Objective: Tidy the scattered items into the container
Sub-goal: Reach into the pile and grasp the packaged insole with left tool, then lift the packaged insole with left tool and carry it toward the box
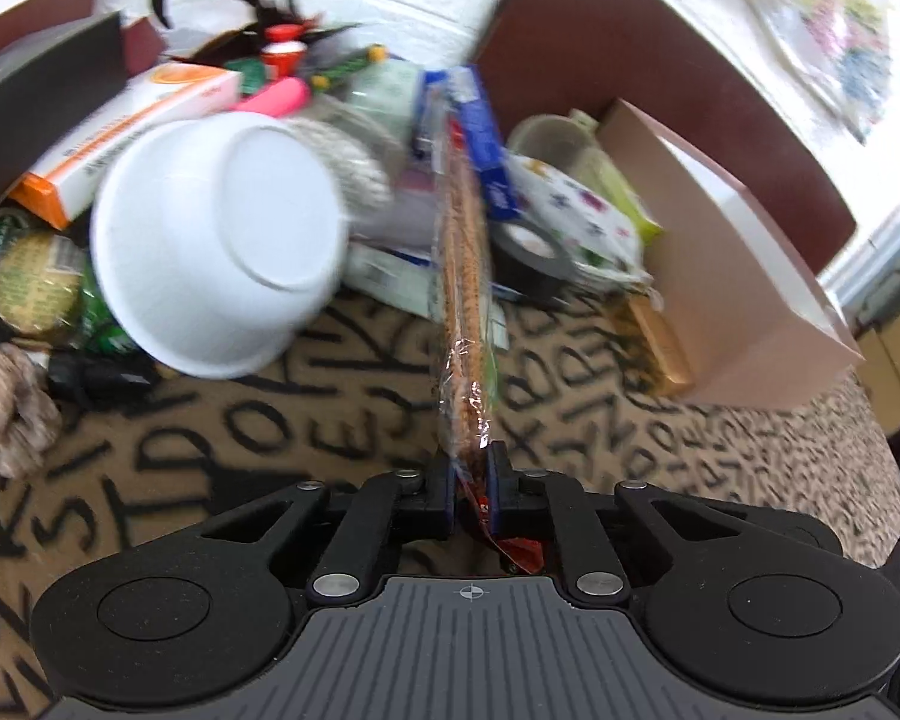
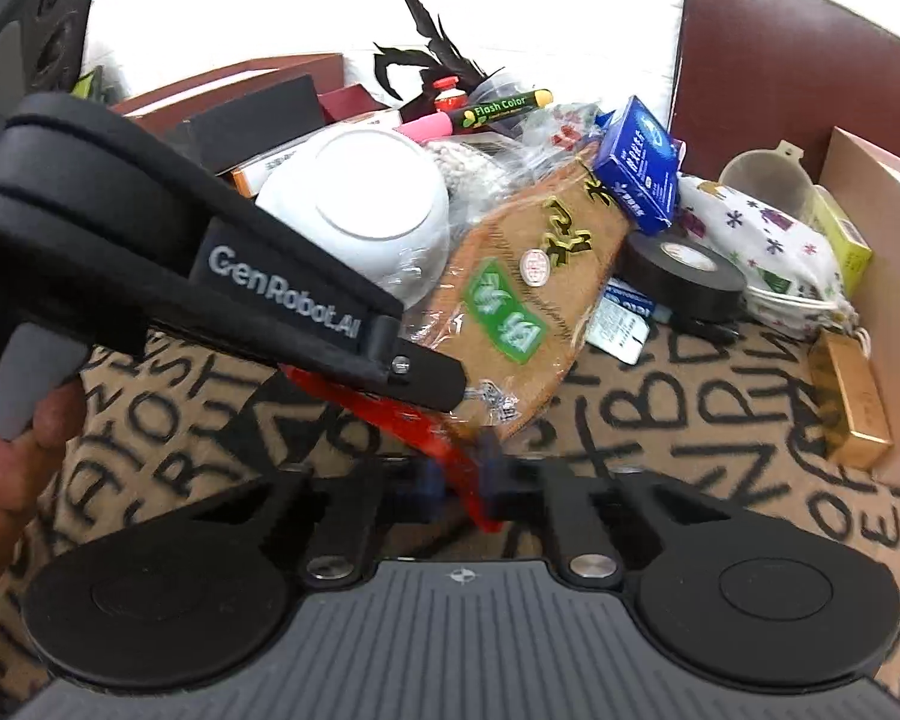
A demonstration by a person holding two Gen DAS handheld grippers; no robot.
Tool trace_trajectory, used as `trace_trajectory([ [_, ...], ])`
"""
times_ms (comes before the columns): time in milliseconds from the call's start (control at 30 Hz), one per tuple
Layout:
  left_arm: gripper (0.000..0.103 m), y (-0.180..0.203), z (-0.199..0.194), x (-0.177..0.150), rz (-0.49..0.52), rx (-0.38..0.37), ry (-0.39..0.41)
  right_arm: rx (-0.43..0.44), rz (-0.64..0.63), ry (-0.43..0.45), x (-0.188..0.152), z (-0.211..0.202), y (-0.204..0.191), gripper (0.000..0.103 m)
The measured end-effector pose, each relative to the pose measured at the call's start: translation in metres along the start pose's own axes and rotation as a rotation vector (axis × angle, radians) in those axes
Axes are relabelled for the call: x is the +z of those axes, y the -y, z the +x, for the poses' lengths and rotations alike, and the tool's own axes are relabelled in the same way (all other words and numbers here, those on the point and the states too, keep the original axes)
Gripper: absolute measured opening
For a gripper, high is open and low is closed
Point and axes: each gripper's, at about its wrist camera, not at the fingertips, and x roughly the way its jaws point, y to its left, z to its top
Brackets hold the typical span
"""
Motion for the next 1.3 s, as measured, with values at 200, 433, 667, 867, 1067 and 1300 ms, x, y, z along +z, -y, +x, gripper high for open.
trace_trajectory([
  [200, 0.006, 0.040, -0.010, -0.036, 0.029, -0.070, -0.038, -0.001, 0.026, -0.009, -0.029, -0.047, 0.013, 0.006],
  [433, 0.006, 0.074, -0.014, -0.074, 0.080, -0.143, -0.118, -0.013, 0.094, -0.032, -0.068, -0.103, 0.026, 0.006],
  [667, 0.043, 0.074, -0.020, -0.100, 0.052, -0.083, -0.132, -0.005, 0.131, -0.059, -0.095, -0.132, 0.028, 0.011],
  [867, 0.080, 0.054, -0.037, -0.102, -0.045, -0.026, -0.066, 0.051, 0.121, -0.035, -0.092, -0.144, 0.022, 0.050],
  [1067, 0.089, 0.037, -0.041, -0.096, -0.115, 0.023, -0.029, 0.045, 0.097, 0.001, -0.085, -0.145, 0.021, 0.064],
  [1300, 0.089, 0.021, -0.032, -0.075, -0.105, 0.074, -0.005, 0.061, 0.175, 0.000, -0.075, -0.124, 0.033, 0.064],
])
